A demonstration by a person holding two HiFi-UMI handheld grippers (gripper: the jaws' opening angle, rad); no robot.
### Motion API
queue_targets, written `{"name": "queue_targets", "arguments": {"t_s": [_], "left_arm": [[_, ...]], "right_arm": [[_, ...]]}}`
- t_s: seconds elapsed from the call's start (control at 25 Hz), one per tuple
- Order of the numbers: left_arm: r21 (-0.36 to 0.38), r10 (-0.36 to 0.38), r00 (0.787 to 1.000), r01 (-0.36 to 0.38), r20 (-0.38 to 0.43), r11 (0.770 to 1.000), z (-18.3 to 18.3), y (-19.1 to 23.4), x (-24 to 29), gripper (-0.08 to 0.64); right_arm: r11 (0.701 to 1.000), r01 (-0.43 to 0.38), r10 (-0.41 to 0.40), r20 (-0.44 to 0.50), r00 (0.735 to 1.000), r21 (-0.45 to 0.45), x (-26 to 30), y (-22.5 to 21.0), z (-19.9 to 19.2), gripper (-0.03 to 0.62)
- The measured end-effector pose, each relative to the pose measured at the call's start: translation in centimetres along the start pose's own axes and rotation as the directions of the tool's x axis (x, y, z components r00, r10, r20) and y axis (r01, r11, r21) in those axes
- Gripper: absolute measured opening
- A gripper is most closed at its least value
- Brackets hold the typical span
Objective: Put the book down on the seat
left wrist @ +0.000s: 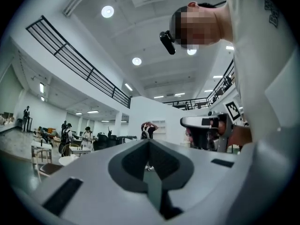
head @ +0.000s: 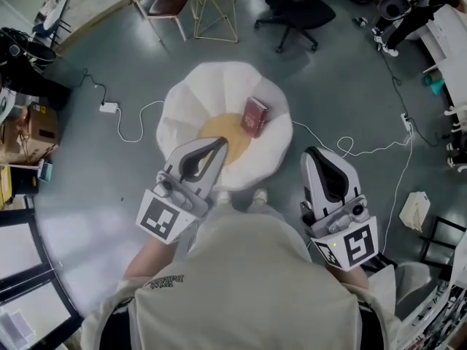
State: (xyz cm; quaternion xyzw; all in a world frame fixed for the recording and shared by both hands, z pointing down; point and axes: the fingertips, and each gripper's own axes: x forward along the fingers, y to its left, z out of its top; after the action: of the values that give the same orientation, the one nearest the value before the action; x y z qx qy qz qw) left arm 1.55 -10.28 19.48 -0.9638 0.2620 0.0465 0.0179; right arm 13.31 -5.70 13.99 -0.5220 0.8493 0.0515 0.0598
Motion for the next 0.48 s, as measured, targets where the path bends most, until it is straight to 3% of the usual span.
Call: {"name": "queue_targets", "arguments": {"t_s": [0.2, 0.48], "left_arm": [[-0.024, 0.027, 0.999, -0.027, 0.030, 0.999, 0.3, 0.0, -0.2, 0.009], [0.142, 0.061, 0.997, -0.067, 0.050, 0.988, 2.1, 0.4, 1.0, 0.009]], "right_arm": [[0.999, 0.007, -0.006, -0.050, 0.999, 0.035, -0.7, -0.3, -1.0, 0.009], [0.997, 0.017, -0.022, -0.067, 0.998, -0.079, 0.2, -0.9, -0.9, 0.009]]}}
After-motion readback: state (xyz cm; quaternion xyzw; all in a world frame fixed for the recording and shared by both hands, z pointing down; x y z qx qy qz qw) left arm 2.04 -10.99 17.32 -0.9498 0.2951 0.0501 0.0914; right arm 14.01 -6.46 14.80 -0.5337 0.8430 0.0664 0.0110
